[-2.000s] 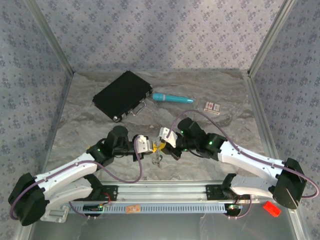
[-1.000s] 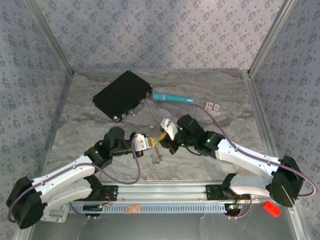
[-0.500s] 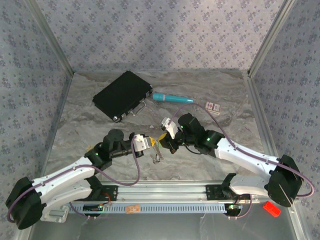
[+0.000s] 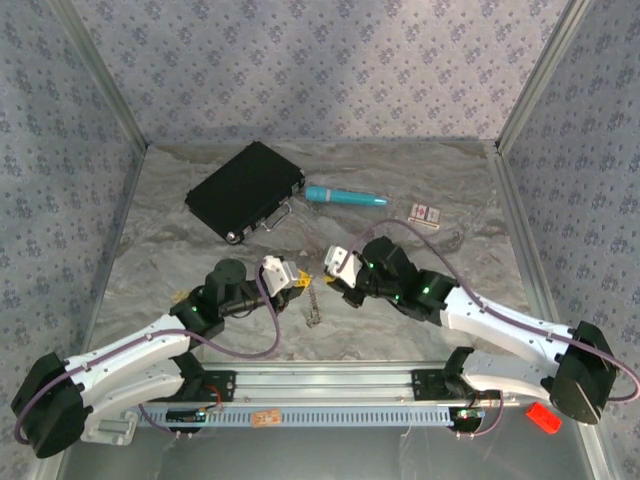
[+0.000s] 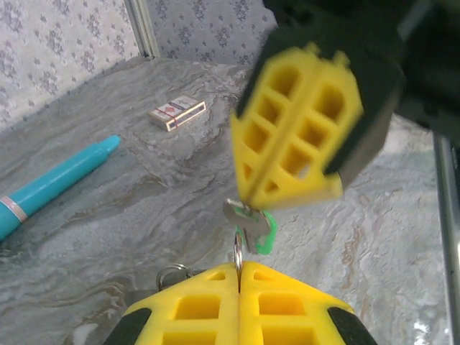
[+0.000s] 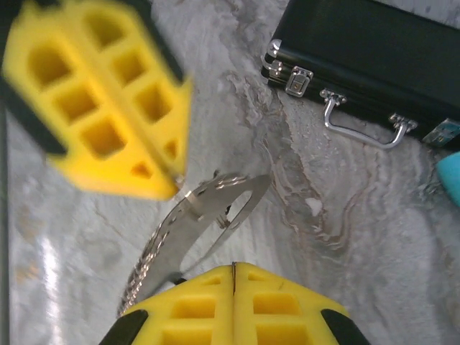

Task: Put the keys on the keyring

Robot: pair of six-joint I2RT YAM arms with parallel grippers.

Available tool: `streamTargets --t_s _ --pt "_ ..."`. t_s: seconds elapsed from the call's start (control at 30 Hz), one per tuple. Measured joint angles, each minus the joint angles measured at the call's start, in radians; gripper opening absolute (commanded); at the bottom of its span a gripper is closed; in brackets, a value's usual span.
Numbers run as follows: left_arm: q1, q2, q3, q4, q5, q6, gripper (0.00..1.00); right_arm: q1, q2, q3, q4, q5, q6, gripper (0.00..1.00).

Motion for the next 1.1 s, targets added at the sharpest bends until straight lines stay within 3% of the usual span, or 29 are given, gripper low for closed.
streamTargets --t_s 0.2,0.4,0.7,1.1 --pt "0.000 0.000 0.012 -0.041 -0.008 -0.193 0.00 0.037 -0.007 -0.042 0.033 0.083 -0.266 0.00" --pt "0.000 0.000 0.042 -0.095 -0.019 -0.351 0.00 0.032 -0.043 -0.042 0.055 0.080 -0.382 0.00" --pt "0.000 0.000 0.045 -0.116 -0.018 -0.486 0.00 0.023 -0.021 -0.041 0.082 0.022 -0.404 0.00" --pt "0.000 0.014 0.048 -0.115 -0.002 -0.513 0.00 0.009 -0.001 -0.037 0.131 -0.015 -0.383 0.00"
